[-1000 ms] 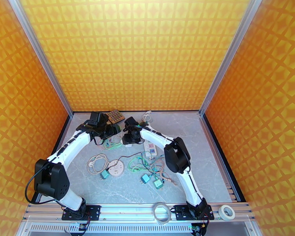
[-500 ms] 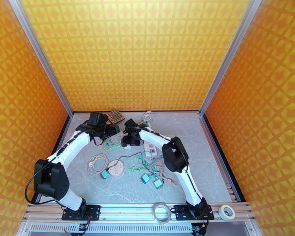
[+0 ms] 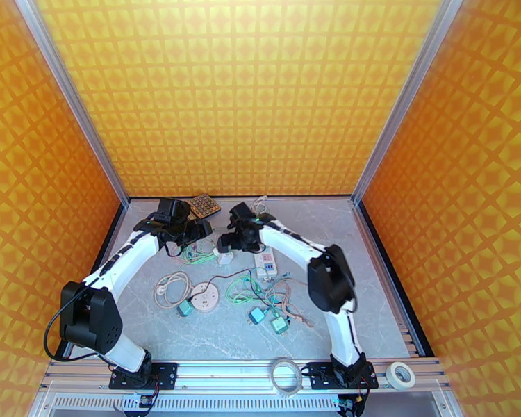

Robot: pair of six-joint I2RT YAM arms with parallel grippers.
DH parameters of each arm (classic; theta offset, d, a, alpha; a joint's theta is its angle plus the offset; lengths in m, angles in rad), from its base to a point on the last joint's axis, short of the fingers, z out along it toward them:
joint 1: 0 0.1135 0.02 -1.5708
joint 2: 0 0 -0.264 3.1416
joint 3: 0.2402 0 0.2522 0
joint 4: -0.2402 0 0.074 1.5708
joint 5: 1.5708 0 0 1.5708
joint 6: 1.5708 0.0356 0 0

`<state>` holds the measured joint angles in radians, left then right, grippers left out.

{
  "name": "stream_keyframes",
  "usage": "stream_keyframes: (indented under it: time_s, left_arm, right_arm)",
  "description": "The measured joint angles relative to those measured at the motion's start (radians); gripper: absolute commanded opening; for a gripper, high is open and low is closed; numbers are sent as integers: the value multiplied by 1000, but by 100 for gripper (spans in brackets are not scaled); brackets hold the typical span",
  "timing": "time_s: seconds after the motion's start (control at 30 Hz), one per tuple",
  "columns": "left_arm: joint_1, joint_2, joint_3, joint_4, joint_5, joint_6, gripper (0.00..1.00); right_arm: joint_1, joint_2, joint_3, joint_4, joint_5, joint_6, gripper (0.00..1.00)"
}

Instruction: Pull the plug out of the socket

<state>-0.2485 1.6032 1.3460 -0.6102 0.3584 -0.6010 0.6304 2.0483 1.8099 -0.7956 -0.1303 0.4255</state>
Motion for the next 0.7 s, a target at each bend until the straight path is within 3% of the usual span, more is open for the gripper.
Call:
stream_keyframes:
  time_s: [0.33,0.57,0.7]
  left_arm:
    - [-56,24,16,22,0,7,72]
    - [-153,175,137,41,1,11,72]
    - [-198,279,246,41,1,12,72]
  right_arm:
    - [-60,-197,-135,16,133,-22,98]
    - [-119,-249,-217,52,245,-22,98]
    - [-157,-253,-245,77,253,-27,93]
